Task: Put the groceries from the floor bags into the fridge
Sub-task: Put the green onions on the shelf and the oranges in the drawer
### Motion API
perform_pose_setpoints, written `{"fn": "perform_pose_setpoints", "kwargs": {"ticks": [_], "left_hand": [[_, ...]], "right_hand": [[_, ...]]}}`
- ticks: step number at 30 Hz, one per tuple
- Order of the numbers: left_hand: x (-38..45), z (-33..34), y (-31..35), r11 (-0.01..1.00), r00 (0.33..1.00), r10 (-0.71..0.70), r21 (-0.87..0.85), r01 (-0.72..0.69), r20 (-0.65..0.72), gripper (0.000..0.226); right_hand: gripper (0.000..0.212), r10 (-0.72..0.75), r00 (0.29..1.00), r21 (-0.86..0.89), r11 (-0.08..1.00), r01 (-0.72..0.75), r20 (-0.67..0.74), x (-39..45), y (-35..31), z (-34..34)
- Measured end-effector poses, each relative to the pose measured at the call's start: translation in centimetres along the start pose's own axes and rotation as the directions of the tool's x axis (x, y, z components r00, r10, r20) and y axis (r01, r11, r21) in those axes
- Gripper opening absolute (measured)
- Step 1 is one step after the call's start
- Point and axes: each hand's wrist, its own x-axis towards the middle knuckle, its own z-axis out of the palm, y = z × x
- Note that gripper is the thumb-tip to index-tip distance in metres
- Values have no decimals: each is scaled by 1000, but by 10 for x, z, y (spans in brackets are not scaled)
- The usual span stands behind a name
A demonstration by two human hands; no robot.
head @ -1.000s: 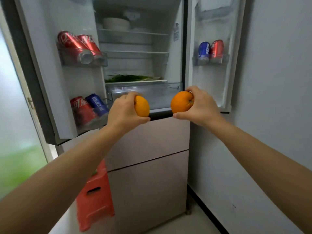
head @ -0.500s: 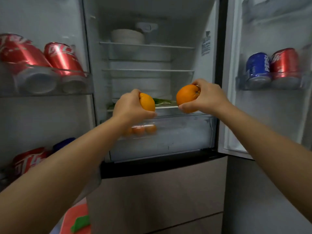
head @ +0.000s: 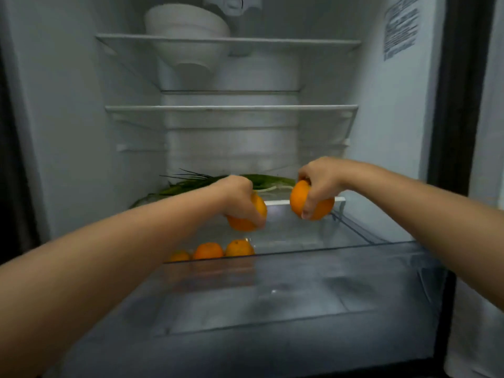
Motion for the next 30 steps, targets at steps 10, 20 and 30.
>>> {"fn": "perform_pose_setpoints", "kwargs": {"ticks": [10, 20, 30], "left_hand": [[91, 72, 14, 988, 955, 131, 46, -148, 266, 64], [128, 123, 17, 968, 917, 193, 87, -237, 350, 58], [132, 142, -4, 986, 937, 151, 26, -167, 314, 56]], "right_hand": [[69, -49, 882, -166, 976, 142, 469, 89, 20, 59], [69, -104, 832, -221, 939, 262, 545, 136, 29, 114], [70, -208, 881, -65, 964, 259, 424, 139, 32, 146]]}}
